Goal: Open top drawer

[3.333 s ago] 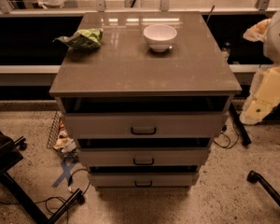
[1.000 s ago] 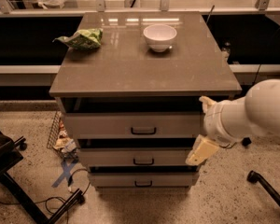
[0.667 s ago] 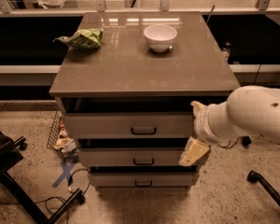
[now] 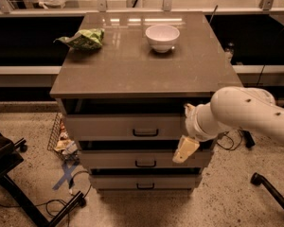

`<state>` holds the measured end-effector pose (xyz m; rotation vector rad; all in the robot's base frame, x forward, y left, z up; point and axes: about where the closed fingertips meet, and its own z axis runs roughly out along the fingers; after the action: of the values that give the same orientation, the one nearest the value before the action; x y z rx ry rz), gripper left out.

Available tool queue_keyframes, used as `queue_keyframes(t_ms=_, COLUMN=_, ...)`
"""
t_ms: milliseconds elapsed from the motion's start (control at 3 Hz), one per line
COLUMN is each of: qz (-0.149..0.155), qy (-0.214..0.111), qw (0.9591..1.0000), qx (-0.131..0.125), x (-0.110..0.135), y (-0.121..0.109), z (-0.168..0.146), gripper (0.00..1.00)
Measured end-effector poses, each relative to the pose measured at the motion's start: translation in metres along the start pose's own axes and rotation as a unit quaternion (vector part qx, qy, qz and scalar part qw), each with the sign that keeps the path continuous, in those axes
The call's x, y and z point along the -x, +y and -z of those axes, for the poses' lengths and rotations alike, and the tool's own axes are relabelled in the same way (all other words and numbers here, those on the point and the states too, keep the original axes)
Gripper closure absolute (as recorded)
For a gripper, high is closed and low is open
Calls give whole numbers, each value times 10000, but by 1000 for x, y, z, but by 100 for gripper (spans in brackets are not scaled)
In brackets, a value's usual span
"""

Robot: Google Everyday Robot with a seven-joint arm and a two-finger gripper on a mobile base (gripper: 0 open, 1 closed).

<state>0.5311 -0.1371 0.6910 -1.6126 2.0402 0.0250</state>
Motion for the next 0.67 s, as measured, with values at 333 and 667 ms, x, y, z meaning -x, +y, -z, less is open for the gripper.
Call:
queue_keyframes(t_ms=333, qz=39, qy=61, qw=10000, qx=56, x=-4, y=-19, z=-20, gripper=0)
queue_keyframes(t_ms=667, qz=67, qy=75, qw=9999, qx=26, x=-10, y=-38, z=-24, gripper=16)
